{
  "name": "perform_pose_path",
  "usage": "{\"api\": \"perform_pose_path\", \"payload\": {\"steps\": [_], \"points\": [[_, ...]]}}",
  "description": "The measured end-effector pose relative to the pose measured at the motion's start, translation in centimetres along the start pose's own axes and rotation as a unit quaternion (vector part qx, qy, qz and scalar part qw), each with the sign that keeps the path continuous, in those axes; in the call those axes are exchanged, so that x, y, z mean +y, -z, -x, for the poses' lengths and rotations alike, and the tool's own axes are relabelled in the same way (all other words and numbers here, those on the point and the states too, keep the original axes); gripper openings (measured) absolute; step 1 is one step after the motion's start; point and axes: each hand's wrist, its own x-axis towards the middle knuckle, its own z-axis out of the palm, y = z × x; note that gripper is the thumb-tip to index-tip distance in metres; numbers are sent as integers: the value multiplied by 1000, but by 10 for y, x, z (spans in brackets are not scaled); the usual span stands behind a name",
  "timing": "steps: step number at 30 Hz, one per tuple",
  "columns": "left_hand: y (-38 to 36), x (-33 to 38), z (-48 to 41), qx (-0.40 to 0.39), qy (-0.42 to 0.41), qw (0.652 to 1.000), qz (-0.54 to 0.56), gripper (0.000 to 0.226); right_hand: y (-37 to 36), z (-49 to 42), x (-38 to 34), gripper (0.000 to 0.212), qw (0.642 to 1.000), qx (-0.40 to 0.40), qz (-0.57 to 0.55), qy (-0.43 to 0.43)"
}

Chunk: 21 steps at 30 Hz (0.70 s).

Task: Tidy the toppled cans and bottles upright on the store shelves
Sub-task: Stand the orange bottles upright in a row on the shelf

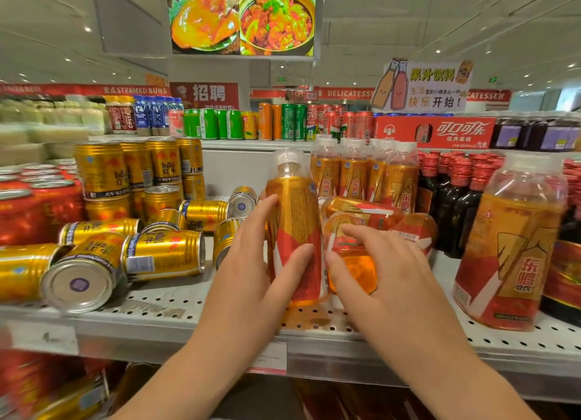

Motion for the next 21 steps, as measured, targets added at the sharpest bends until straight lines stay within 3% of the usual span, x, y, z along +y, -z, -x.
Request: {"api": "perform_pose_path", "payload": {"steps": [4, 8, 13, 21], "points": [[-1, -3, 1, 11, -6, 1000, 26, 81, -5, -4, 4, 50, 1000, -18, 0, -16], [0, -5, 4, -31, -21, 998, 49, 81, -11, -10, 16, 47, 996, -54, -20, -70], [0, -11, 7, -5, -27, 1000, -13, 67, -18, -8, 22, 53, 996, -68, -36, -45], [9, -7, 10, 21, -13, 996, -89, 87, -16, -9, 22, 53, 971, -110, -205, -59]]}}
